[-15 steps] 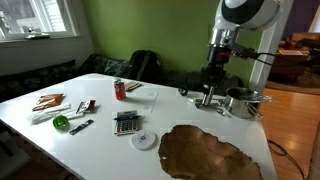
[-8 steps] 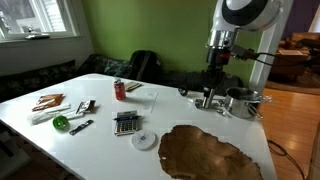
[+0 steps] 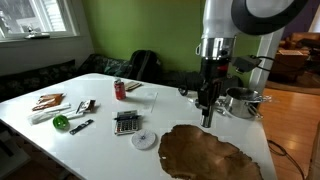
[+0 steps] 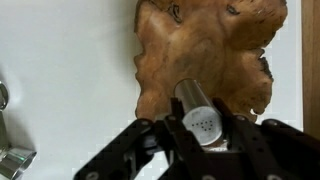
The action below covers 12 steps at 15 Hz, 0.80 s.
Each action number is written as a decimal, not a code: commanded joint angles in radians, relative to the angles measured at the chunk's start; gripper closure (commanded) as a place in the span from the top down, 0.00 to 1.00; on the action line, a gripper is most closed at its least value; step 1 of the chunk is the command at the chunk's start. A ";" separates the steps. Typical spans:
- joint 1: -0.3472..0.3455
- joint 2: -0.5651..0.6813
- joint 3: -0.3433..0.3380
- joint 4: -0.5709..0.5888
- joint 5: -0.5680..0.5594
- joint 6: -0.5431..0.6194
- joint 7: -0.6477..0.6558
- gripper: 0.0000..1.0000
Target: Put the silver bottle on the brown object
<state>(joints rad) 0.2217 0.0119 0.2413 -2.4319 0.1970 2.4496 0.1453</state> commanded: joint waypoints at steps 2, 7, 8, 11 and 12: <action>0.006 -0.001 -0.002 -0.005 0.000 0.010 0.000 0.36; 0.042 0.062 0.033 -0.011 -0.006 0.129 0.026 0.11; 0.051 0.075 0.040 -0.013 -0.015 0.150 0.039 0.11; 0.087 0.117 0.048 -0.021 -0.079 0.193 0.134 0.11; 0.099 0.126 0.040 -0.023 -0.119 0.194 0.177 0.11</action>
<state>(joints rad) 0.2900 0.1076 0.2907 -2.4412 0.1662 2.6105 0.2153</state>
